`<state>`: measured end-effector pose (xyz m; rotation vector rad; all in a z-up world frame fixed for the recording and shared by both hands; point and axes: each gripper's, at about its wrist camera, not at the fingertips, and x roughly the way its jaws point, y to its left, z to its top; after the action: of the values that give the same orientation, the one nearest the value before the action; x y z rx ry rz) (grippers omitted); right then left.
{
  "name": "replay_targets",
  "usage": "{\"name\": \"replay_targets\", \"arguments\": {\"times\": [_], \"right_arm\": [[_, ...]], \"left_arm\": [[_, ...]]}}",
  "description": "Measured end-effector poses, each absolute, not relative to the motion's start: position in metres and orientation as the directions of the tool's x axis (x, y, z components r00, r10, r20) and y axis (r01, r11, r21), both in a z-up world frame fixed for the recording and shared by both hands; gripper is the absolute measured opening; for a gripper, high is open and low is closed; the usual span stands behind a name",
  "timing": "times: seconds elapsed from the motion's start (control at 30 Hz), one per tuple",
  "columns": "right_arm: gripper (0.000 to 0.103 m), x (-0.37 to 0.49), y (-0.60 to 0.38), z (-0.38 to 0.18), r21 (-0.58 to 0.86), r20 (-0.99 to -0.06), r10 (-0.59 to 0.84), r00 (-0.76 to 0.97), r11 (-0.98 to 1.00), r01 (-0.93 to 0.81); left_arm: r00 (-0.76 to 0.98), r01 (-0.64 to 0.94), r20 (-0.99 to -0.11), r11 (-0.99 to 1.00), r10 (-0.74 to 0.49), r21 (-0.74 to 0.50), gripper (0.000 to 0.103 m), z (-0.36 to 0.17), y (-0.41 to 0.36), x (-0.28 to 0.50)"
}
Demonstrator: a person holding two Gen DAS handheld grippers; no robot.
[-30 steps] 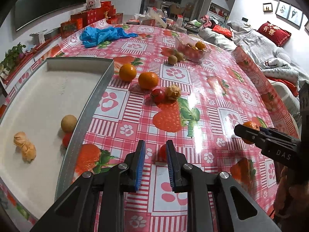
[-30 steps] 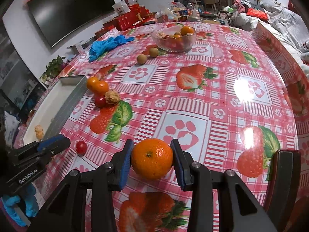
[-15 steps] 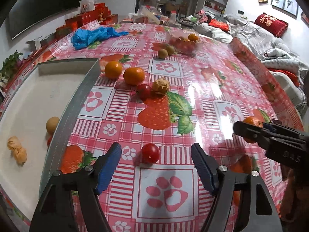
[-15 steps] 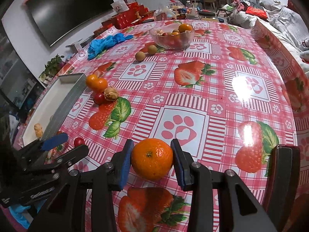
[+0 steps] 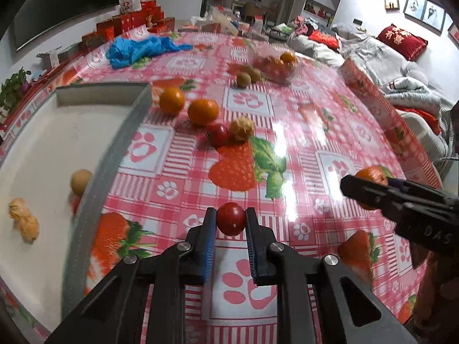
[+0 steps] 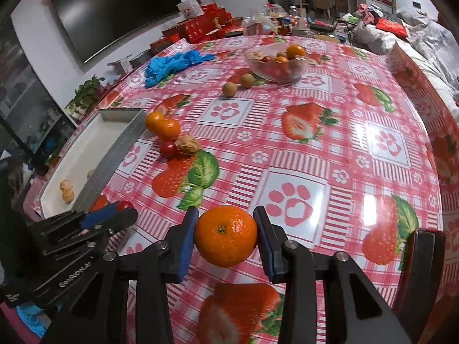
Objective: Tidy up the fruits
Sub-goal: 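Carry the orange and tomato over the white tray while both tools open to drop them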
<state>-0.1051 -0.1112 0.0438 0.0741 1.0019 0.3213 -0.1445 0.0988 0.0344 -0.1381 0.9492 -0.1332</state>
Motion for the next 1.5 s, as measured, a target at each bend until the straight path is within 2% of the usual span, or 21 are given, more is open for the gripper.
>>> {"name": "replay_targets", "arguments": {"times": [0.27,0.47,0.9,1.27,1.5], "right_arm": [[0.043,-0.097,-0.074,0.052,0.221,-0.813,0.344,0.470,0.929,-0.299],[0.043,-0.085,-0.030,0.061,0.239,-0.810,0.391,0.436,0.900,-0.363],[0.043,-0.061,0.086,0.077,0.229,-0.812,0.459,0.359,0.818,-0.528],[0.043,-0.051,0.133,0.051,0.212,-0.859,0.426,0.284,0.800,-0.561],[0.043,-0.049,0.142,0.042,0.249,-0.863,0.443,0.242,0.791,-0.559]], "left_arm": [[0.627,0.003,-0.769,0.988,-0.124,-0.157,0.021,0.064,0.136,-0.152],[0.643,-0.056,-0.765,0.994,-0.038,-0.097,0.021,0.075,0.172,-0.155],[0.621,-0.207,-0.778,0.977,0.092,-0.050,0.021,0.071,0.254,-0.152],[0.592,-0.260,-0.799,0.964,0.109,-0.061,0.021,0.049,0.278,-0.151],[0.581,-0.253,-0.808,0.965,0.096,-0.068,0.021,0.043,0.282,-0.154]]}}
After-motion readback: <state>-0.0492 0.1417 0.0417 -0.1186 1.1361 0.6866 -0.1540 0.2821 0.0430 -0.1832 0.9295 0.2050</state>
